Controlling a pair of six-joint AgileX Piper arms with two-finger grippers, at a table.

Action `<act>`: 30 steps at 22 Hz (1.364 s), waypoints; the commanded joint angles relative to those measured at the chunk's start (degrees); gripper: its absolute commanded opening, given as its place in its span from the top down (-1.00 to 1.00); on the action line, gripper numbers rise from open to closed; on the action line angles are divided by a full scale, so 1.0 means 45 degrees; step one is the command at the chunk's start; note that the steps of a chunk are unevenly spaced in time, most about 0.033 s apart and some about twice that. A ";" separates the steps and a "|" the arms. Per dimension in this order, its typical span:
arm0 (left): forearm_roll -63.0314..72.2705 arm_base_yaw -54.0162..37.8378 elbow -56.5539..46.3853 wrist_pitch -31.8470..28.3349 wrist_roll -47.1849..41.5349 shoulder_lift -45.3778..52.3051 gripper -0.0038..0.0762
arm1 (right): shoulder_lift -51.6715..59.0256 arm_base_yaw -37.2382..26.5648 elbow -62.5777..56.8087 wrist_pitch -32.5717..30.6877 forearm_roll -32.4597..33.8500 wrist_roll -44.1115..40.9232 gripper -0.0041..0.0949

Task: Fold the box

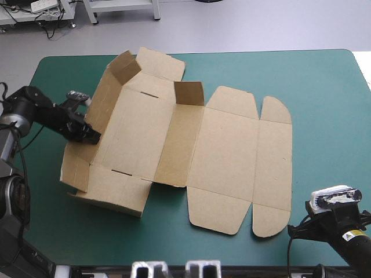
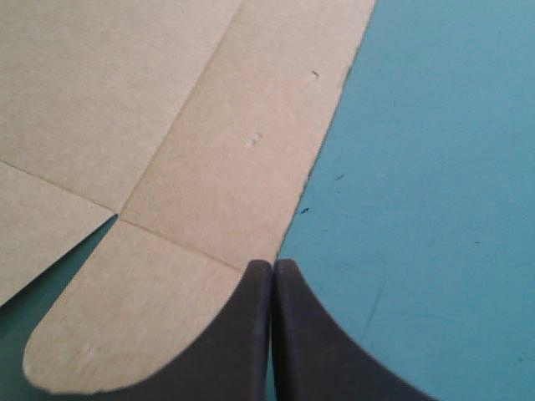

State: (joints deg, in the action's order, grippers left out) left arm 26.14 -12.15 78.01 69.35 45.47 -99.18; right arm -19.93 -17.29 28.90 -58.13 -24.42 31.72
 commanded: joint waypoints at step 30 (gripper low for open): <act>-1.3004 1.1860 0.3646 -0.6435 -0.3179 0.1559 0.93 | -0.1260 -0.0059 0.4586 -0.0030 -0.0004 -0.1137 0.94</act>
State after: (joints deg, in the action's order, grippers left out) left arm -27.55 40.83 97.75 47.76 35.56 -97.05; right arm -21.87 -17.29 43.42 -60.82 -22.98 27.41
